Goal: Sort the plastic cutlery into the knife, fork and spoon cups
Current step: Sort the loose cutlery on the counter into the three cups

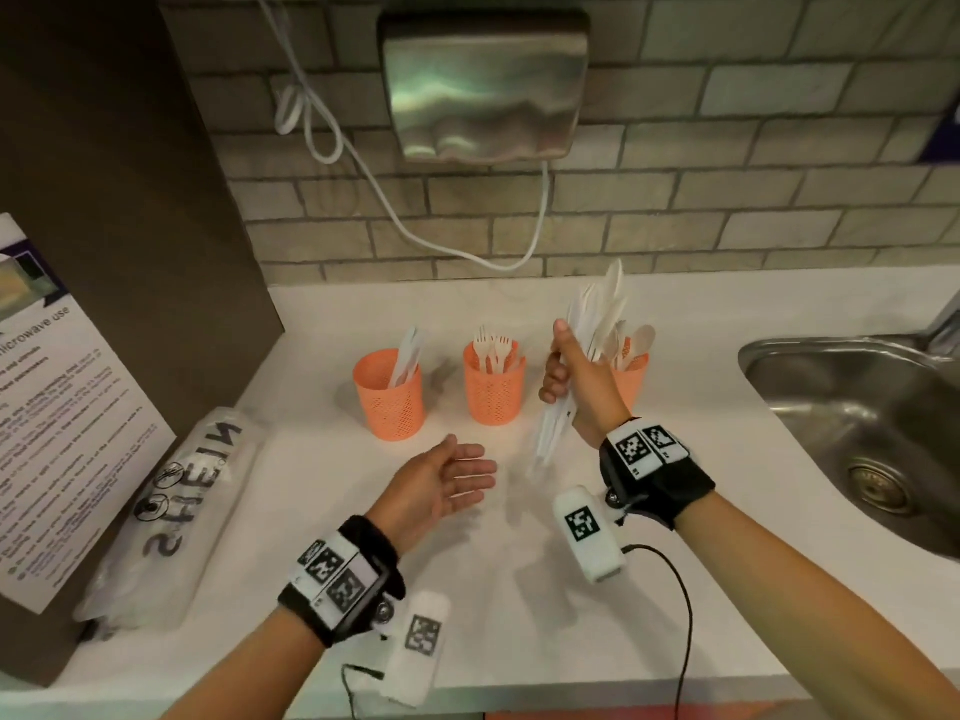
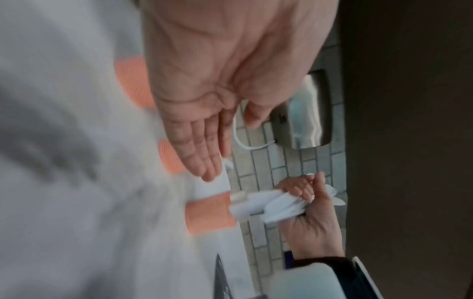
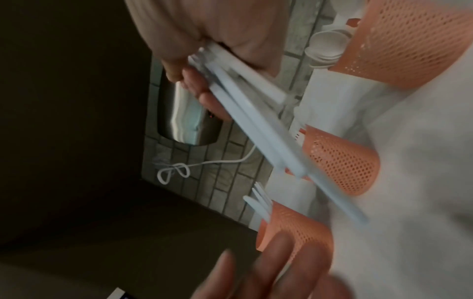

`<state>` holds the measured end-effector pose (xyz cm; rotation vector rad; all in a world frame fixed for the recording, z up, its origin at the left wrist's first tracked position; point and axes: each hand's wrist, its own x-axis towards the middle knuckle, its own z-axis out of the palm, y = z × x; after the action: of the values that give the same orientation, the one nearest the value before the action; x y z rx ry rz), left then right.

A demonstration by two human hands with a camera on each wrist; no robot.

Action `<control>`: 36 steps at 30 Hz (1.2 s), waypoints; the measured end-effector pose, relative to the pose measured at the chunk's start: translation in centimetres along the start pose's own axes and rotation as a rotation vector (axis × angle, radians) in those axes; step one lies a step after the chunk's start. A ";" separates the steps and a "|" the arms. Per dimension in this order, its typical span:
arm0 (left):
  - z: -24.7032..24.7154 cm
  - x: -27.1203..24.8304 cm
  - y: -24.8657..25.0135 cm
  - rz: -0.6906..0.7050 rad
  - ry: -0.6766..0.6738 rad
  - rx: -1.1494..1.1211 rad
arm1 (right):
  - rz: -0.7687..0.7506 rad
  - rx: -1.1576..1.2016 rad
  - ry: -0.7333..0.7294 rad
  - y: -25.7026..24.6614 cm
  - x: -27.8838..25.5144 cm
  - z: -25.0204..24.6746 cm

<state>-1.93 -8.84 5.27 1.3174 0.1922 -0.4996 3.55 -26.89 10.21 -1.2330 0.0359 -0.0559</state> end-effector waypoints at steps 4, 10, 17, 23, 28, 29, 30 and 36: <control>4.6 3.1 -0.3 -0.210 -0.056 -0.394 | -0.085 0.055 0.047 -0.4 -0.3 -0.1; 8.6 4.6 0.1 -0.287 -0.138 -0.627 | -0.095 0.053 0.138 1.4 -1.1 -0.9; 9.7 5.1 -0.1 -0.290 -0.113 -0.573 | 0.023 -0.012 0.198 4.4 -1.7 -1.8; 8.9 5.1 -0.4 -0.159 -0.079 -0.064 | 0.105 -0.033 0.091 4.7 -1.7 -2.9; 8.0 5.5 1.2 0.298 0.103 0.174 | 0.229 -0.079 -0.085 4.9 -2.7 -3.8; 8.0 5.7 1.3 0.360 0.150 0.212 | 0.238 -0.095 -0.111 4.9 -2.8 -3.9; 7.9 5.9 1.3 0.404 0.186 0.250 | 0.249 -0.107 -0.131 4.9 -2.9 -4.0; 7.6 7.1 1.2 0.403 0.241 0.246 | 0.342 -0.061 -0.138 4.8 -3.5 -4.5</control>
<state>3.72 -17.63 5.32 1.6089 0.0600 -0.0202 -0.06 -29.33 4.20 -1.2740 0.1288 0.3295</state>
